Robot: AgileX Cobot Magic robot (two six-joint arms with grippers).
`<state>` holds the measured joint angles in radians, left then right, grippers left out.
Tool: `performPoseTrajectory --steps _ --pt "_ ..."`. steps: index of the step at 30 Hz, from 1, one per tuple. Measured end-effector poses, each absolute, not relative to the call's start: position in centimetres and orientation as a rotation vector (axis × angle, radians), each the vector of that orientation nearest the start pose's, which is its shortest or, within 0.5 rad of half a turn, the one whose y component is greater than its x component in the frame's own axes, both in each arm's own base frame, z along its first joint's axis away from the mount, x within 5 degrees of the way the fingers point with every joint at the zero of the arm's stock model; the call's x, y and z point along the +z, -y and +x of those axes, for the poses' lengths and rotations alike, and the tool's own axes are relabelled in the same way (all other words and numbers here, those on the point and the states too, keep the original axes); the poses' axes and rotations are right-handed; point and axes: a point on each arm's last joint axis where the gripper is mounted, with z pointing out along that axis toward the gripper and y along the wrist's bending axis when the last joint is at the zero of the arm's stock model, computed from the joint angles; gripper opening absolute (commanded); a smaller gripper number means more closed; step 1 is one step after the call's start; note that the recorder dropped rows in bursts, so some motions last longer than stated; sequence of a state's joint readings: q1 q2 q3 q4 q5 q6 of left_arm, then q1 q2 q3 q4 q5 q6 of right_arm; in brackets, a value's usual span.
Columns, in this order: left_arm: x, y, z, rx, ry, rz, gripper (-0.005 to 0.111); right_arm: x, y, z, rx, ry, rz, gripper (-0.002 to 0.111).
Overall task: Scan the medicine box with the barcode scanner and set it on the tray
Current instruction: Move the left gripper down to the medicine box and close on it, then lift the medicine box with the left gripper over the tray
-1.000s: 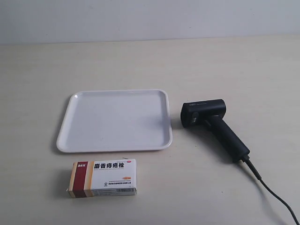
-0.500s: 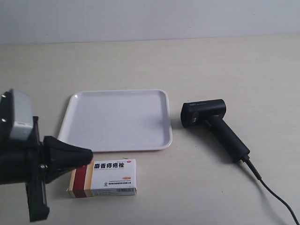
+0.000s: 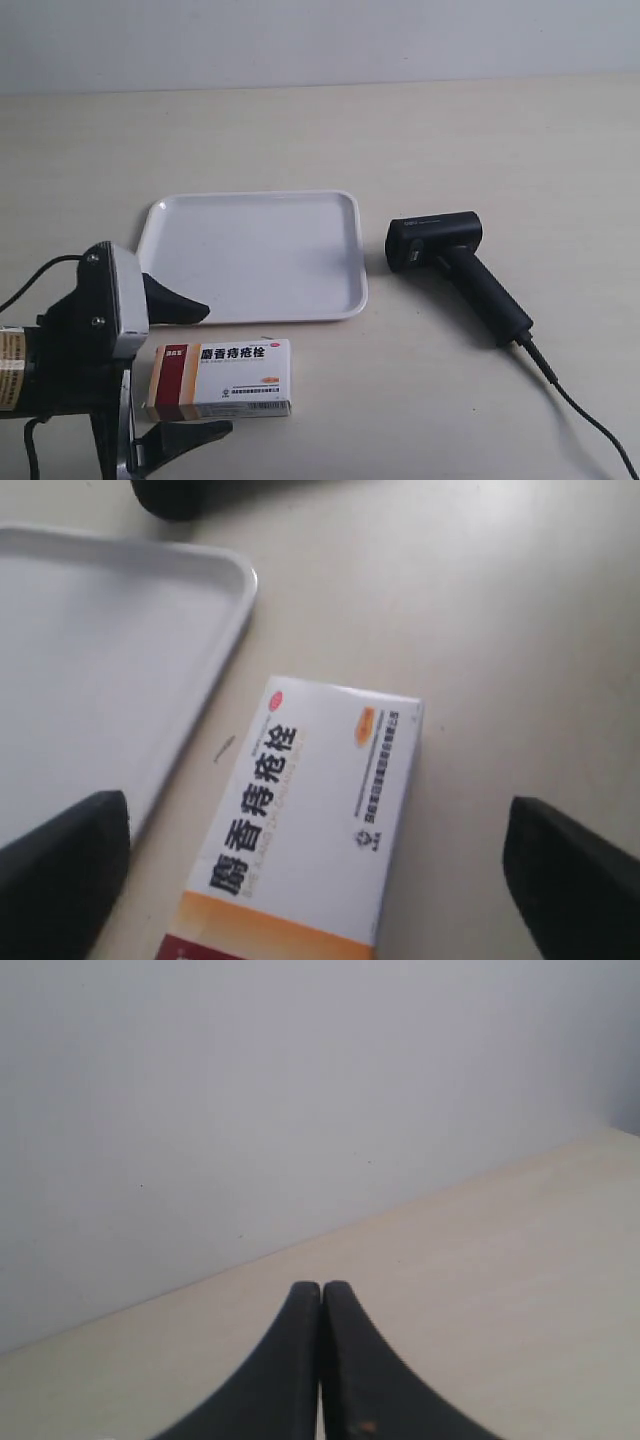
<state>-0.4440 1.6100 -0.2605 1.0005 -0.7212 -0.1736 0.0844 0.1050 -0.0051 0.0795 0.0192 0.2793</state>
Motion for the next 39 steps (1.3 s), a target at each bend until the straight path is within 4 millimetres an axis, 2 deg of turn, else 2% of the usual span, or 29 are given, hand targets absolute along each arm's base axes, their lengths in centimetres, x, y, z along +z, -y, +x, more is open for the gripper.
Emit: performPoseTrajectory --steps 8,10,11,13,14,15,16,19,23,27,32,35,39 --pt "8.8 13.7 17.3 -0.578 -1.859 1.512 0.104 20.7 -0.6 6.5 0.345 -1.598 0.22 0.0" --pt "8.3 13.8 17.6 -0.584 -1.871 1.546 0.097 20.7 -0.6 6.5 0.345 -1.598 0.22 0.0" --pt "8.3 13.9 17.7 -0.587 -1.866 1.55 0.09 20.7 -0.6 6.5 0.345 -1.598 0.22 0.0" --pt "8.3 13.9 17.6 -0.59 -1.861 1.562 0.054 20.7 -0.6 6.5 0.345 -1.597 0.219 0.0" --pt "8.3 13.9 17.6 -0.59 -1.862 1.564 0.041 20.7 -0.6 6.5 0.345 -1.595 0.219 0.0" --pt "8.3 13.9 17.7 -0.586 -1.863 1.568 0.016 20.7 -0.6 6.5 0.345 -1.593 0.219 0.0" --pt "8.5 14.0 17.8 -0.586 -1.853 1.564 0.002 20.7 -0.6 6.5 0.345 -1.593 0.219 0.0" --pt "9.6 14.1 18.1 -0.559 -1.814 1.547 0.0 20.9 -0.6 6.5 0.346 -1.579 0.218 0.0" --pt "13.2 14.3 18.9 -0.484 -1.691 1.51 0.0 21.3 -0.6 6.9 0.35 -1.605 0.229 0.0" --pt "15.3 15.0 20.7 -0.449 -1.654 1.554 0.0 22.3 -1.2 8.8 0.375 -1.731 0.212 0.0" --pt "16.6 14.9 23.6 -0.471 -1.672 1.547 0.0 21.8 -3.4 11.8 0.423 -1.982 0.083 0.0" --pt "16.3 14.1 24.7 -0.472 -1.7 1.533 0.0 20.9 -5.6 13.9 0.418 -2.154 -0.063 0.01" --pt "15.9 13.0 25.9 -0.475 -1.724 1.52 0.0 19.7 -8.1 16.9 0.394 -2.295 -0.171 0.038"
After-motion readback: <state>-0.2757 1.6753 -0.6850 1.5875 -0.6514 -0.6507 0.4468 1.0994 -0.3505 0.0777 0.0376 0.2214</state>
